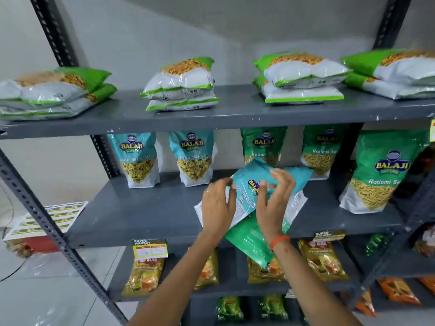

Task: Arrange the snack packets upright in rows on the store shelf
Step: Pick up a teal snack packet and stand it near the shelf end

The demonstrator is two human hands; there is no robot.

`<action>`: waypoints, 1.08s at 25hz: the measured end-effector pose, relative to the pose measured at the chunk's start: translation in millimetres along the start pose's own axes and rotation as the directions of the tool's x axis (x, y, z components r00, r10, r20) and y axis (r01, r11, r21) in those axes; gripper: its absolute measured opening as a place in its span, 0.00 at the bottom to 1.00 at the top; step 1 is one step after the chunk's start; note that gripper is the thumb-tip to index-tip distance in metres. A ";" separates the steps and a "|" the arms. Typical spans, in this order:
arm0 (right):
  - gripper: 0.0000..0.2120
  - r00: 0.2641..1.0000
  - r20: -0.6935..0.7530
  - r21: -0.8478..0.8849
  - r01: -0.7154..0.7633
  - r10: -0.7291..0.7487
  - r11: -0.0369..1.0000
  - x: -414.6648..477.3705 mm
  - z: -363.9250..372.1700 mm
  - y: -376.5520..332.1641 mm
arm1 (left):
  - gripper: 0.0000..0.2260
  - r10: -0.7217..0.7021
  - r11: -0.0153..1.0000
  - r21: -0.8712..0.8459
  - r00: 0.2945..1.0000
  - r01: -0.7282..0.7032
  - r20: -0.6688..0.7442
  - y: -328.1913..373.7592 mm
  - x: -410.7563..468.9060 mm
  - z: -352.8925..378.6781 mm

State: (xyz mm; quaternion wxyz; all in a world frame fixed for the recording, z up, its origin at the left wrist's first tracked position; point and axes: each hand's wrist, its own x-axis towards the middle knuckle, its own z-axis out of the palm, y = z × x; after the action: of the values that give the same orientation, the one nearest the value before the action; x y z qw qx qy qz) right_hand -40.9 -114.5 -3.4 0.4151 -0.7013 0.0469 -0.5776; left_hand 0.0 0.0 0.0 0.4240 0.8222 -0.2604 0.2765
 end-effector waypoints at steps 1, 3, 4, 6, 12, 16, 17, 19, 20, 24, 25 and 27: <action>0.12 0.992 0.007 -0.006 -0.122 0.123 0.992 -11.1 -1.6 10.1 | 0.11 -0.070 0.997 -0.007 0.994 0.070 0.083 -9.1 -8.7 11.7; 0.13 0.927 -0.013 -0.018 -0.374 0.374 0.927 -32.4 -5.2 33.0 | 0.13 -0.116 0.993 0.019 0.961 0.115 0.250 -24.6 -26.7 36.2; 0.12 0.855 0.006 -0.005 -0.518 0.518 0.855 -44.6 -5.7 44.3 | 0.14 -0.121 0.993 0.054 0.935 0.109 0.334 -30.6 -36.1 46.1; 0.10 0.719 0.119 0.005 -0.690 0.684 0.724 -48.6 -5.4 64.5 | 0.15 -0.053 0.993 0.119 0.910 0.004 0.411 -40.1 -42.9 64.5; 0.10 0.544 0.467 -0.012 -0.784 0.697 0.620 -36.1 0.3 90.5 | 0.10 0.001 0.951 0.297 0.960 -0.087 0.279 -39.0 -45.8 92.2; 0.13 0.497 0.580 0.071 -0.820 0.646 0.567 -29.1 10.7 99.5 | 0.13 -0.083 0.972 0.234 0.979 0.037 0.188 -34.6 -39.6 91.4; 0.13 0.481 0.606 0.091 -0.833 0.633 0.546 -27.9 17.2 100.7 | 0.13 -0.084 0.977 0.206 0.987 0.055 0.136 -36.0 -38.0 88.2; 0.13 0.452 0.657 0.144 -0.861 0.603 0.488 -26.8 31.9 100.1 | 0.12 -0.108 0.984 0.146 0.994 0.104 0.021 -37.2 -33.5 76.3; 0.13 0.432 0.678 0.165 -0.878 0.594 0.450 -28.0 41.0 100.2 | 0.12 -0.159 0.981 0.112 0.987 0.160 -0.026 -38.6 -29.3 68.6; 0.14 0.329 0.696 0.153 -0.937 0.638 0.315 -30.1 78.5 93.6 | 0.07 -0.319 0.948 -0.050 0.936 0.315 -0.147 -57.0 2.8 34.4; 0.14 0.320 0.692 0.135 -0.938 0.647 0.320 -28.5 85.9 88.7 | 0.05 -0.370 0.926 -0.131 0.919 0.353 -0.137 -65.1 12.8 23.1; 0.14 0.337 0.677 0.111 -0.926 0.654 0.362 -24.0 95.5 77.9 | 0.04 -0.479 0.851 -0.291 0.873 0.436 -0.091 -82.1 29.3 0.2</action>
State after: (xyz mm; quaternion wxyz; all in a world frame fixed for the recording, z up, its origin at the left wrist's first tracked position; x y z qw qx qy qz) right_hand 64.5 -101.6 -70.4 0.8035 -0.5767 0.1353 -0.0597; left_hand 75.3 35.7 -25.7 0.6018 0.7723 -0.0559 0.1957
